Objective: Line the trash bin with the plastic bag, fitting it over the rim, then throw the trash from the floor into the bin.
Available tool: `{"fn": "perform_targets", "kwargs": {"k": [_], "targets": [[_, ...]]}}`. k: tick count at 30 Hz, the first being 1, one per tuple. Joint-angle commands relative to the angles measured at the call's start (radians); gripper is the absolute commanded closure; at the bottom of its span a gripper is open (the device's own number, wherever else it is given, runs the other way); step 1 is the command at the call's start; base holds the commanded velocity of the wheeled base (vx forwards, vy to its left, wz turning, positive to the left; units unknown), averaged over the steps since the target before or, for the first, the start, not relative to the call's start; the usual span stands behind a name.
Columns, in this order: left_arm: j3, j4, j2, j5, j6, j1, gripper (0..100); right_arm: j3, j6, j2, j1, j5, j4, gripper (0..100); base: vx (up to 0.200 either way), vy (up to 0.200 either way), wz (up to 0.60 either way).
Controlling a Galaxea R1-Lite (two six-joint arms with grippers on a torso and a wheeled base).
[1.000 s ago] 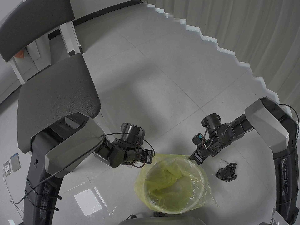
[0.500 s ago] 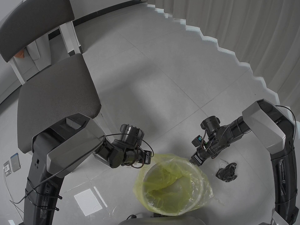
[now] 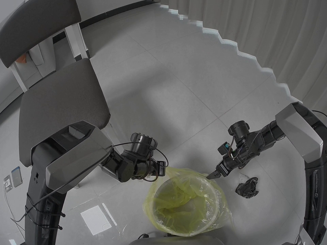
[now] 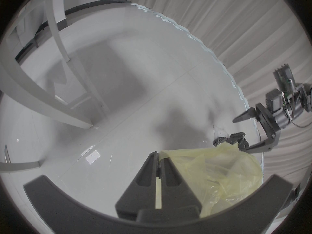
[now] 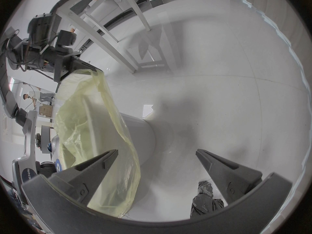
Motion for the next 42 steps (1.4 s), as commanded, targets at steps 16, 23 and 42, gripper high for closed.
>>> {"fn": "perform_targets", "kwargs": {"k": [16, 23, 42], "targets": [[0.001, 0.012, 0.023, 0.023, -0.048, 0.008, 0, 0.035, -0.004, -0.048, -0.008, 0.001, 0.001, 0, 0.0, 0.0, 0.0], [0.064, 0.011, -0.051, 0.041, -0.037, 0.044, 0, 0.035, -0.002, -0.057, -0.008, 0.001, 0.001, 0, 0.0, 0.0, 0.0], [0.217, 0.0, -0.124, 0.095, 0.04, 0.099, 0, 0.047, -0.004, -0.085, -0.072, -0.001, -0.002, 0, 0.0, 0.0, 0.0]]}}
